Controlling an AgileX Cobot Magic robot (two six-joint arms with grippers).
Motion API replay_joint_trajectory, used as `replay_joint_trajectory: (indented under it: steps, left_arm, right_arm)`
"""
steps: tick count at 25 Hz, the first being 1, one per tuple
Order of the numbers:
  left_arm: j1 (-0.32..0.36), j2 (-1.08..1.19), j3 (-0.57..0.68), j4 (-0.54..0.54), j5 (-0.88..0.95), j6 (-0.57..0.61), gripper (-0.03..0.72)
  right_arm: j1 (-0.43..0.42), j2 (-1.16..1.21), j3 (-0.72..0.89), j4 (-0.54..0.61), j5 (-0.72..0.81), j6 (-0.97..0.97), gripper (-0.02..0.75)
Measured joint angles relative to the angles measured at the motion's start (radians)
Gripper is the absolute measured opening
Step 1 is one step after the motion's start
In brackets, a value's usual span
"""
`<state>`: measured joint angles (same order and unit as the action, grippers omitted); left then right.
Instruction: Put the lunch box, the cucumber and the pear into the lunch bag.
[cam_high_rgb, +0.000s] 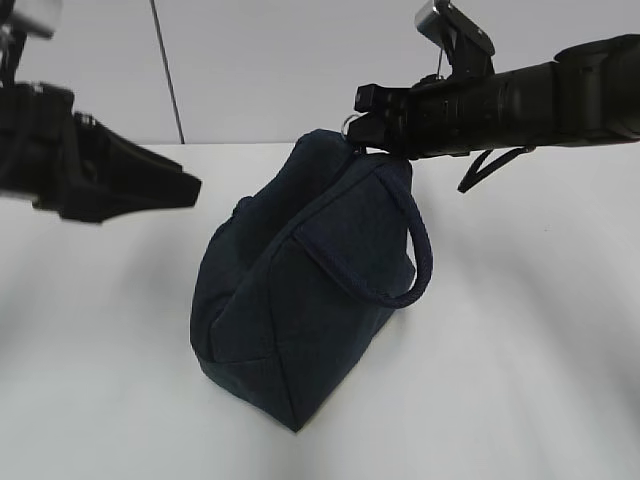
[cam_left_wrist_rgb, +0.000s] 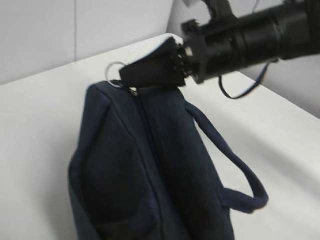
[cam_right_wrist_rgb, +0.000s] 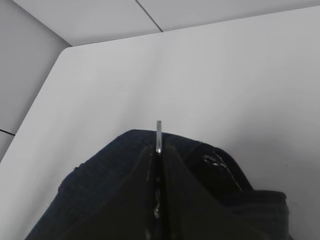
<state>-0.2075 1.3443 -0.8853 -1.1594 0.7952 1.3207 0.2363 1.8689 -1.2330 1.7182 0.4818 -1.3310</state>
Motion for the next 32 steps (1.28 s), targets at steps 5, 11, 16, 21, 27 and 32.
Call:
replay_joint_trajectory:
  steps: [5, 11, 16, 21, 27, 32]
  left_arm:
    - [-0.024, 0.094, -0.359, 0.367, 0.103, -0.482, 0.257]
    - [-0.117, 0.364, -0.642, 0.591, 0.318, -0.766, 0.257]
    - [-0.204, 0.459, -0.661, 0.688, 0.283, -0.85, 0.257]
    - [-0.221, 0.469, -0.664, 0.685, 0.252, -0.862, 0.257]
    - [-0.229, 0.469, -0.664, 0.666, 0.25, -0.863, 0.257]
    - [-0.246, 0.476, -0.664, 0.666, 0.239, -0.882, 0.257]
  right_arm:
    - [0.0, -0.004, 0.0, -0.015, 0.002, 0.0, 0.0]
    - [0.0, -0.012, 0.0, -0.029, 0.003, 0.0, 0.0]
    - [0.0, -0.012, 0.0, -0.038, 0.005, 0.0, 0.0]
    - [0.0, -0.012, 0.0, -0.04, 0.005, 0.0, 0.0]
    - [0.0, -0.013, 0.0, -0.042, 0.005, 0.0, 0.0]
    - [0.0, -0.013, 0.0, -0.042, 0.005, 0.0, 0.0]
